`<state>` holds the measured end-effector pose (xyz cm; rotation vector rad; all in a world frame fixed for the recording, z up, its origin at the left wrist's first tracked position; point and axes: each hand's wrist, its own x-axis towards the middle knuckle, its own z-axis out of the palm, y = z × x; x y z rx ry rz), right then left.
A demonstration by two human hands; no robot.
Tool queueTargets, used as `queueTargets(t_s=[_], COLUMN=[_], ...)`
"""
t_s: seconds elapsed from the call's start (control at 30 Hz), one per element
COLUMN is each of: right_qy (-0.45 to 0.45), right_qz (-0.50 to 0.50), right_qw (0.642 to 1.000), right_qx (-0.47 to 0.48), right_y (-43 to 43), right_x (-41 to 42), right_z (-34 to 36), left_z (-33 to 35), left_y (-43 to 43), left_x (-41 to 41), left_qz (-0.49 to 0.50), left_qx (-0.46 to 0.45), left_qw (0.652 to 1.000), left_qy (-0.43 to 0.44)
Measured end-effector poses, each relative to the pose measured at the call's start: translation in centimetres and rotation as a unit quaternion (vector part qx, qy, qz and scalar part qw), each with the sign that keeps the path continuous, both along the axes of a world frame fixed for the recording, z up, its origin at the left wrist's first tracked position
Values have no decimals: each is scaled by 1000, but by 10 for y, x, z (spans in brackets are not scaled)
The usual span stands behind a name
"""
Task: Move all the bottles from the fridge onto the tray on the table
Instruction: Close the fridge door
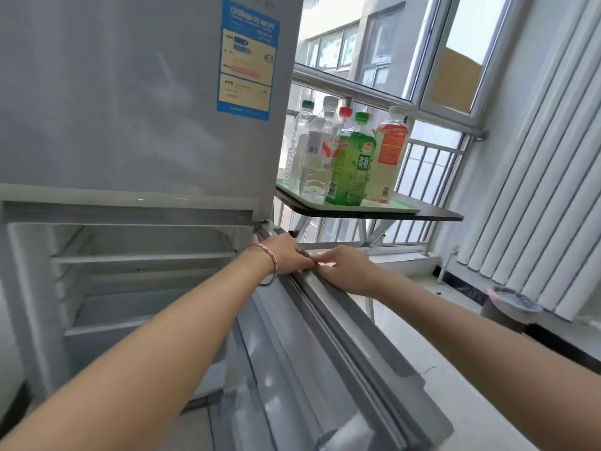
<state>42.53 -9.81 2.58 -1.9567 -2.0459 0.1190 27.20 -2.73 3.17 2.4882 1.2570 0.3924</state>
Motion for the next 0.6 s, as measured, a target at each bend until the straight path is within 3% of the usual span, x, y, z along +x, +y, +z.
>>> queueTargets(t_s=[0.13, 0.37, 0.6], right_qy=[5, -21, -94], right_qz=[52, 142, 128], right_qw=[997, 977, 971], right_qx=[65, 156, 180], right_y=[-2, 17, 63], right_x=[-34, -104, -169], right_z=[-13, -39, -68], left_z=[8, 20, -4], left_y=[-5, 1, 15], left_x=[-41, -120, -174], left_qz=[13, 56, 148], left_qx=[24, 93, 155], left_qw=[1000, 986, 960], left_qy=[13, 124, 179])
